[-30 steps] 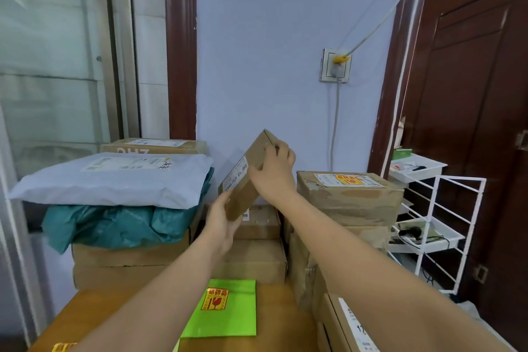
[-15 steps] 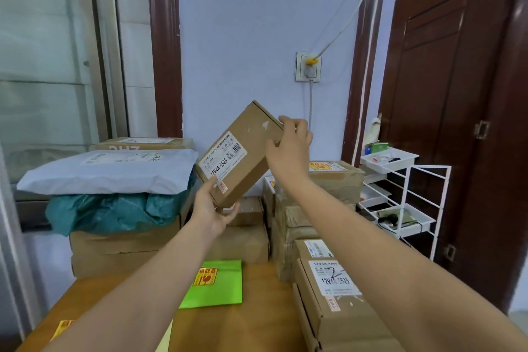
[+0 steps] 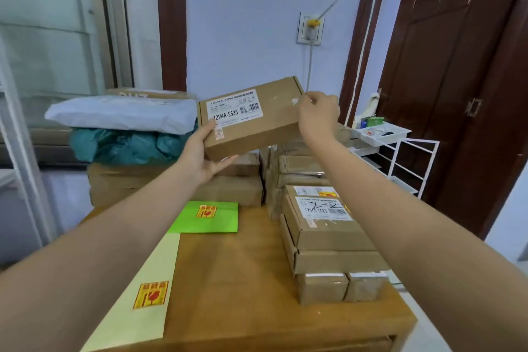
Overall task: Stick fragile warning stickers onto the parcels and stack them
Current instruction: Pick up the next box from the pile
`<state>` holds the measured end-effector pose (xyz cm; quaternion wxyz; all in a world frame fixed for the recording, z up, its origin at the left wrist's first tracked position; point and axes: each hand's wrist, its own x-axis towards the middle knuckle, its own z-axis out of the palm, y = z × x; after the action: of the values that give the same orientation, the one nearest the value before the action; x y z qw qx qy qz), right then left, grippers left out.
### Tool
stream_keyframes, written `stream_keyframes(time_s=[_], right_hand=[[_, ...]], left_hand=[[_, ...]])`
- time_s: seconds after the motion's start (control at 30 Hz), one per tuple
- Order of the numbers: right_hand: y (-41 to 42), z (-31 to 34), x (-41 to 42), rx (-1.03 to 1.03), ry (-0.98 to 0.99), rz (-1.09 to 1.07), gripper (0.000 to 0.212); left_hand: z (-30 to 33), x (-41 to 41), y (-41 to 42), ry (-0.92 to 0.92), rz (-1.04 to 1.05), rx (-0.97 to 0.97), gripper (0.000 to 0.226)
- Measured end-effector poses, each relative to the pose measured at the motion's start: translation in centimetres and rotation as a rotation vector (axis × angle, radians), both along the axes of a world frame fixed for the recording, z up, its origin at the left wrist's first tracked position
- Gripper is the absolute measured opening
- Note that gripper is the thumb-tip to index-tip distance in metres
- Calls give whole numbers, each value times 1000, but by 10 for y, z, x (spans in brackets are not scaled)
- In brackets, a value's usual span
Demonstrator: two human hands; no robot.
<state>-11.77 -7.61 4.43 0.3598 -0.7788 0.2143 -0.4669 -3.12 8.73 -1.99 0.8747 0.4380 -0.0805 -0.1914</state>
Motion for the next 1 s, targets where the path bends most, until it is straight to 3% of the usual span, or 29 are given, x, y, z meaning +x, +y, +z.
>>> stream_keyframes(time_s=[0.27, 0.43, 0.6, 0.8, 1.0], right_hand=[[25, -25, 4, 72, -26, 258, 32], [55, -59, 10, 160, 22, 310, 39], [76, -101, 12, 202, 139, 330, 40], [80, -158, 4, 288, 303, 407, 59], [76, -202, -14, 416, 397, 316, 52]], left_hand=[[-16, 3, 46, 20, 59, 48, 32], [-44, 3, 74, 20, -8, 125, 14], [-75, 2, 97, 39, 47, 221, 13], [-119, -2, 113, 62, 60, 388, 40], [-154, -13, 107, 6, 31, 629, 51]])
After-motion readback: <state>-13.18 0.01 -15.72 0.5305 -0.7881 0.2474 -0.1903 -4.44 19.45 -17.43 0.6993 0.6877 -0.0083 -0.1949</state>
